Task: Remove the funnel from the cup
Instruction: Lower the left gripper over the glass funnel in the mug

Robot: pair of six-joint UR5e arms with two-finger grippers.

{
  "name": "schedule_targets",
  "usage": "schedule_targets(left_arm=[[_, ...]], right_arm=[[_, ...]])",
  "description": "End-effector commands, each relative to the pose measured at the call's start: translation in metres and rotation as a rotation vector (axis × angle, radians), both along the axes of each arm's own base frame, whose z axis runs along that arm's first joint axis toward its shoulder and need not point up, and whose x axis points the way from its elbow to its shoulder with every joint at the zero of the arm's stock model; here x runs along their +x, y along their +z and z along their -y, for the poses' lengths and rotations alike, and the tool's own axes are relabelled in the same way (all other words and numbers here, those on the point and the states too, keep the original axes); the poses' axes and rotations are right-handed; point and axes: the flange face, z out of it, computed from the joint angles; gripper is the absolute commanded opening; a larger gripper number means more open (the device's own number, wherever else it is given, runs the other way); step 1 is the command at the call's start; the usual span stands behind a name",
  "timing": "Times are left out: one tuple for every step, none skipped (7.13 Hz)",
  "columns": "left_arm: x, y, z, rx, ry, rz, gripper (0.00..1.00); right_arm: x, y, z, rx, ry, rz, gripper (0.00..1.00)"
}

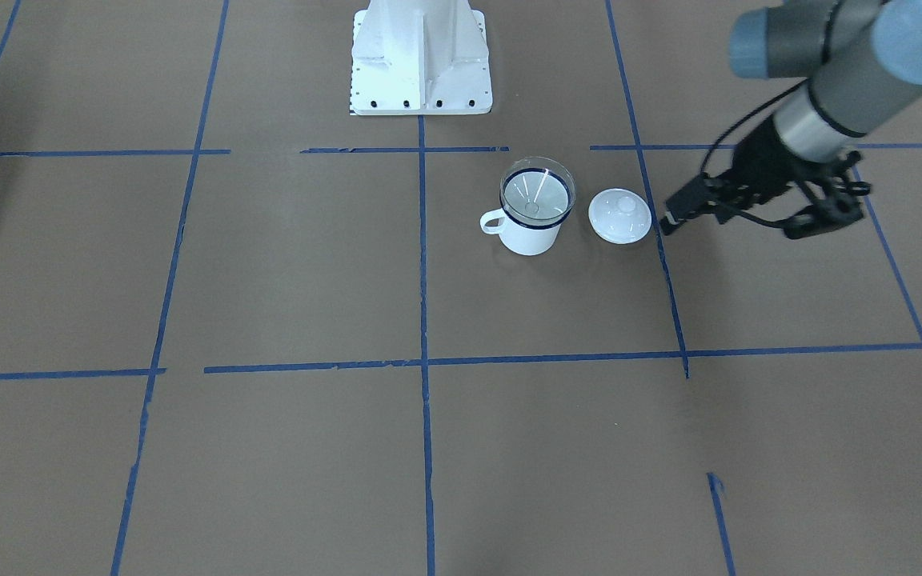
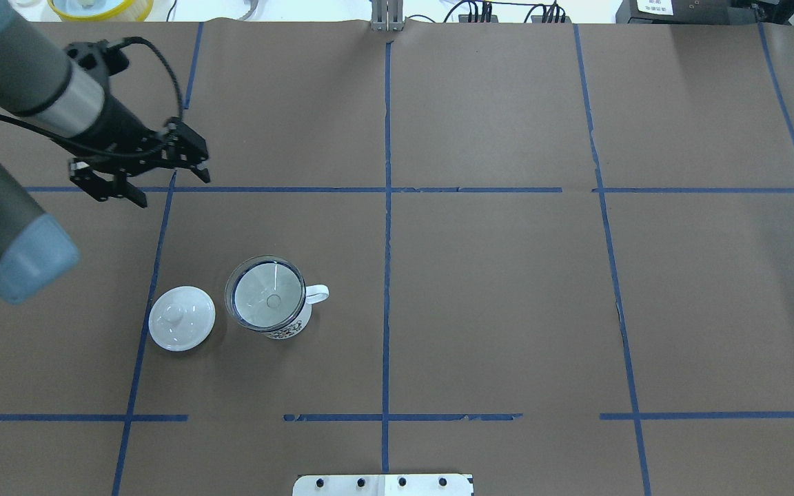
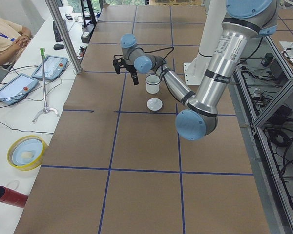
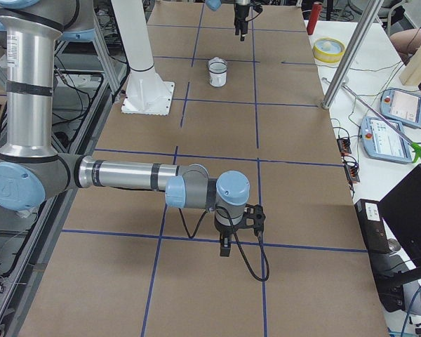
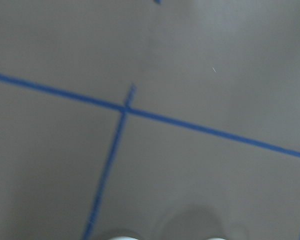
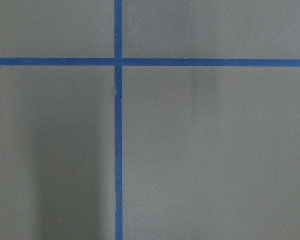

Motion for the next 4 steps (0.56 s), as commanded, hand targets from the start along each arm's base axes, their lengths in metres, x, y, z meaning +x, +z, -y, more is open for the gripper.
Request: schedule_targets(left_arm=[[0.059, -0.057, -0.049, -0.056, -0.020, 0.058, 1.00], [0.082, -0.067, -0.063, -0.029, 0.000, 0.063, 1.00], [0.109, -0.063, -0.084, 0.024, -0.002, 0.109, 1.00], [0.123, -0.061, -0.089, 0.043, -0.003, 0.129, 1.00]], right_arm=[[0.000, 0.000, 0.000, 0.000, 0.000, 0.000, 1.00], [0.000, 0.000, 0.000, 0.000, 0.000, 0.000, 1.00], [0.000, 0.000, 0.000, 0.000, 0.000, 0.000, 1.00], [0.000, 0.000, 0.000, 0.000, 0.000, 0.000, 1.00]])
